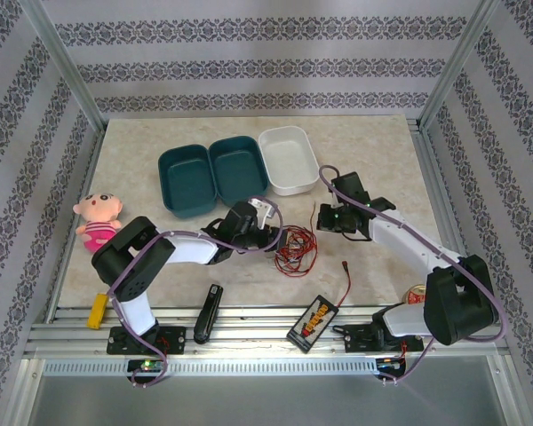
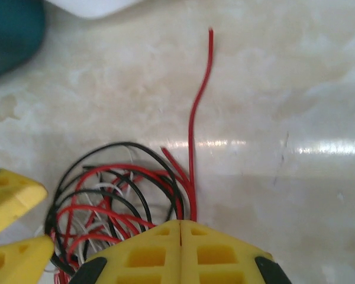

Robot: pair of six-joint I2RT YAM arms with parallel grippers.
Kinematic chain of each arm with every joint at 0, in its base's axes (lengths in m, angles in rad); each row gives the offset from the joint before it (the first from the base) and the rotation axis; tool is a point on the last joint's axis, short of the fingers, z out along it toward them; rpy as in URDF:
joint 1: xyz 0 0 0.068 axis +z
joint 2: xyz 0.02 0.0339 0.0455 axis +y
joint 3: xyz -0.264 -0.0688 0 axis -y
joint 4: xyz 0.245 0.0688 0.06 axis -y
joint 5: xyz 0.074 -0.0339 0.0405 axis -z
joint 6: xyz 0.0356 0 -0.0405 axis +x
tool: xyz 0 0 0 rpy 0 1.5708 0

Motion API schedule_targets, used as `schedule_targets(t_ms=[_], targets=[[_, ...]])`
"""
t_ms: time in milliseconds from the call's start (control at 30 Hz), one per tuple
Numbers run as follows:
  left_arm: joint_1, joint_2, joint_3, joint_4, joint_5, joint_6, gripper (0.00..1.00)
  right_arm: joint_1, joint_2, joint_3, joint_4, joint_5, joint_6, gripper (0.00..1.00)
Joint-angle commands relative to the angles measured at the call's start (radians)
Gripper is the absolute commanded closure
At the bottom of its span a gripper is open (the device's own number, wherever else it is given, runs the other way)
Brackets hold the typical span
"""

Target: Untangle the cables

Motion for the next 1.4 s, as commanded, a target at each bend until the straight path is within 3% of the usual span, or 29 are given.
schedule_targets(t_ms=[0,333,433,667,933,1133,1367], targets=[[-0.016,0.048,0.042,-0.048,0.049,0.014,0.54,0.003,-0.018,-0.036,-0.057,0.015,0.043,0.94],[-0.016,0.054,0.030,-0.051,0.020,-0.021,0.95,0.027,0.146,0.040,-0.041,0.089,0.072,0.75],[-0.013,0.028,-0.007,-0.034,-0.018,-0.035,1.00,0.040,0.224,0.095,-0.044,0.102,0.081,0.73],[-0.007,-0.050,-0.067,-0.044,-0.167,-0.048,1.00,0.078,0.366,0.193,-0.075,0.111,0.099,0.72],[0.005,-0.154,-0.107,-0.113,-0.327,-0.028,1.00,0.106,0.382,0.213,-0.089,0.123,0.111,0.69],[0.010,-0.147,-0.120,-0.131,-0.377,-0.063,1.00,0.124,0.347,0.178,-0.082,0.077,0.141,0.68],[0.012,-0.134,-0.115,-0.099,-0.295,-0.057,1.00,0.127,0.269,0.110,-0.100,0.062,0.166,0.71]])
